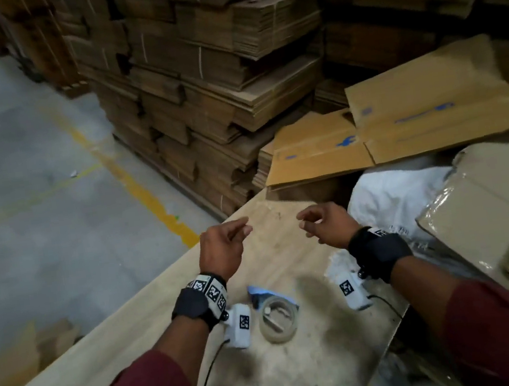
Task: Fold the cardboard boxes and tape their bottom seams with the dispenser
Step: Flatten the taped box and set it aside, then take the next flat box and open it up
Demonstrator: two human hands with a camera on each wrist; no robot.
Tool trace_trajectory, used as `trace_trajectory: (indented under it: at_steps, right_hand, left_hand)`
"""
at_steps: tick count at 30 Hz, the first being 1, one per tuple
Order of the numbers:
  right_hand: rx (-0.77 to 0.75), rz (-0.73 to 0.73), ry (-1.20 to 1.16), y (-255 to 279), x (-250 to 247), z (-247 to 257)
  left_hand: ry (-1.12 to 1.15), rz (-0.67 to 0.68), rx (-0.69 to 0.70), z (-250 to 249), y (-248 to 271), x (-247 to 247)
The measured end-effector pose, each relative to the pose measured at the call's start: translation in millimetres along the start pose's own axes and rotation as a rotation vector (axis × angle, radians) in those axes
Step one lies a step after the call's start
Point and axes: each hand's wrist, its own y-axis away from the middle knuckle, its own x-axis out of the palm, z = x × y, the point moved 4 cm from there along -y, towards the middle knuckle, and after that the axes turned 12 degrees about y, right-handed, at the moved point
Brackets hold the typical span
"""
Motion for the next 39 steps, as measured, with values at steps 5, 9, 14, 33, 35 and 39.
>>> trace_trajectory:
  at_steps: [5, 9, 14, 33, 35, 39]
  right_hand:
    - [0.027, 0.03, 0.248, -116.3, -77.0, -84.5]
    - [0.037, 0.109, 0.469, -195.8, -131.5, -137.7]
    - [0.056, 0.229, 0.868, -241.1, -173.8, -193.1]
    - [-0.061, -0.12, 0.976, -242.6, -284.4, -169.0]
    - [-0.105, -0.227, 0.966, -240.6, -304.3, -143.7]
    - [-0.215, -0.37, 0.968, -235.8, -327.5, -89.1]
  left_hand:
    - [-0.131, 0.309, -0.039, -32.0, -106.5, 117.5]
    - [0.055, 0.232, -0.044, -47.5, -175.9, 188.1]
    - [0.112, 0.037, -0.154, -54.0, -222.1, 240.4]
    - [-0.735, 0.301, -0.144, -22.9, -286.4, 314.3]
    - [-0.721, 0.257, -0.148, -20.9, -291.6, 298.0]
    - [-0.651, 0.234, -0.146, -21.6, -283.6, 266.2]
